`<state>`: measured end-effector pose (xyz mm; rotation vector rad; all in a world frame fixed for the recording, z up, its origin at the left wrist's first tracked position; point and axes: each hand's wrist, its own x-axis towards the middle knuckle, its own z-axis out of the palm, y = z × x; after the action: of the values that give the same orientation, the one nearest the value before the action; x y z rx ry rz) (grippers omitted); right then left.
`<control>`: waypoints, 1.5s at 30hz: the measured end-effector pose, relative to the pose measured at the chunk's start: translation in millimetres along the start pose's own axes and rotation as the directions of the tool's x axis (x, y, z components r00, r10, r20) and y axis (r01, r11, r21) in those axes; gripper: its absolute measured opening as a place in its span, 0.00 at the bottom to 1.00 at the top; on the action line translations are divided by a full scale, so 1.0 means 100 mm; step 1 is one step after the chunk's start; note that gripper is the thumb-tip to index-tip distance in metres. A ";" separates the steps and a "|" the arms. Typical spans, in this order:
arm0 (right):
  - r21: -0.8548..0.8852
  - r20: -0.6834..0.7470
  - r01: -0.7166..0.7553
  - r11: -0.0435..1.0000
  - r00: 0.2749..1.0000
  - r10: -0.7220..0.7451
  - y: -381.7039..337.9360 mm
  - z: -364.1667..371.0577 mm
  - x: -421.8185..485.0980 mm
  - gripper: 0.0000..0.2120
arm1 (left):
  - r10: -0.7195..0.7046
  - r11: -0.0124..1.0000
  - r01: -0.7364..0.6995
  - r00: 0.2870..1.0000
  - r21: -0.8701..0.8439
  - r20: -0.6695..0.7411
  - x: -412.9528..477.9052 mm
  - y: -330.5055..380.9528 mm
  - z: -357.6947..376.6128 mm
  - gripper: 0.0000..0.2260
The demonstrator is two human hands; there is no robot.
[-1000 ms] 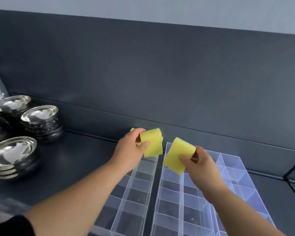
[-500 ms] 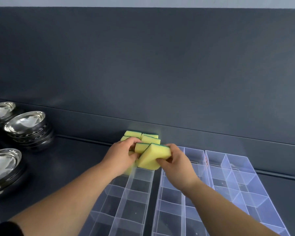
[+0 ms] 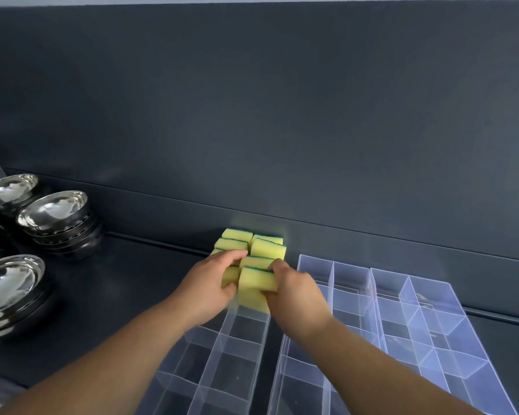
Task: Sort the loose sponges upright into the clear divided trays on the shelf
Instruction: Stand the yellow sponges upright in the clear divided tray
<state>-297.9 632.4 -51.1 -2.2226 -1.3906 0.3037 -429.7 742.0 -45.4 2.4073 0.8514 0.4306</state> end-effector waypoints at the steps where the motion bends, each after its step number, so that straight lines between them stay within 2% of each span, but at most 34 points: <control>1: -0.081 0.037 0.000 0.997 0.999 0.003 -0.01 0.01 0.02 0.12 | -0.001 1.000 0.001 1.000 -0.018 0.010 0.00 0.01 0.00 0.27; 3: -0.126 0.072 -0.017 0.992 0.997 0.026 -0.02 0.04 0.05 0.12 | 0.016 1.000 -0.016 1.000 0.003 0.005 -0.02 0.03 0.00 0.26; 5: -0.060 0.066 -0.033 0.998 0.997 0.037 0.00 0.04 0.06 0.13 | 0.033 0.997 -0.030 0.998 0.068 -0.054 -0.06 0.03 0.02 0.24; 8: 0.050 0.002 -0.029 0.998 1.000 0.029 0.04 -0.03 0.00 0.16 | 0.030 0.984 -0.010 0.993 0.175 -0.116 -0.15 0.00 0.03 0.21; 11: 0.091 -0.057 -0.035 0.995 0.998 0.041 0.10 -0.10 -0.10 0.22 | 0.016 0.970 0.005 0.996 0.243 -0.083 -0.21 0.01 0.04 0.23; 14: 0.083 -0.081 -0.061 0.995 0.994 0.068 0.15 -0.18 -0.27 0.25 | 0.014 0.967 0.003 0.998 0.253 -0.068 -0.24 0.08 0.02 0.23; 17: 0.083 -0.133 -0.104 0.991 0.985 0.114 0.22 -0.33 -0.54 0.22 | 0.009 0.972 0.033 0.984 0.232 -0.179 -0.28 0.20 -0.02 0.23; 20: 0.095 -0.224 -0.212 0.973 0.948 0.228 0.33 -0.51 -1.02 0.20 | 0.108 0.985 -0.077 0.973 0.152 -0.206 -0.38 0.48 0.09 0.22; 24: 0.153 -0.357 -0.397 0.905 0.832 0.425 0.57 -0.69 -1.84 0.18 | 0.334 0.942 -0.334 0.941 0.025 -0.046 -0.67 1.00 0.47 0.22; 28: 0.214 -0.489 -0.552 0.806 0.653 0.578 0.88 -0.86 -2.79 0.16 | 0.474 0.879 -0.464 0.875 -0.111 0.093 -1.07 1.52 0.88 0.22; 31: 0.295 -0.542 -0.625 0.723 0.514 0.665 1.15 -0.97 -3.58 0.16 | 0.582 0.812 -0.553 0.790 -0.186 0.194 -1.45 1.98 1.18 0.22; 34: 0.395 -0.507 -0.679 0.619 0.400 0.763 1.45 -1.03 -4.41 0.18 | 0.694 0.719 -0.653 0.656 -0.239 0.296 -1.87 2.49 1.55 0.23; 37: 0.445 -0.440 -0.739 0.505 0.311 0.842 1.76 -1.03 -5.26 0.21 | 0.708 0.700 -0.655 0.584 -0.284 0.397 -2.34 2.98 2.00 0.24; 40: 0.432 -0.368 -0.803 0.411 0.259 0.893 2.04 -1.05 -6.11 0.25 | 0.641 0.758 -0.583 0.585 -0.292 0.496 -2.78 3.42 2.53 0.25; 45: 0.437 -0.333 -0.847 0.303 0.161 0.929 2.47 -1.24 -7.32 0.30 | 0.536 0.834 -0.469 0.563 -0.291 0.629 -3.43 4.10 3.31 0.26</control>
<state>-385.1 -141.7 -126.4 -2.4374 0.4401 0.1096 -338.1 123.0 -107.9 2.3965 -0.2163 -0.2550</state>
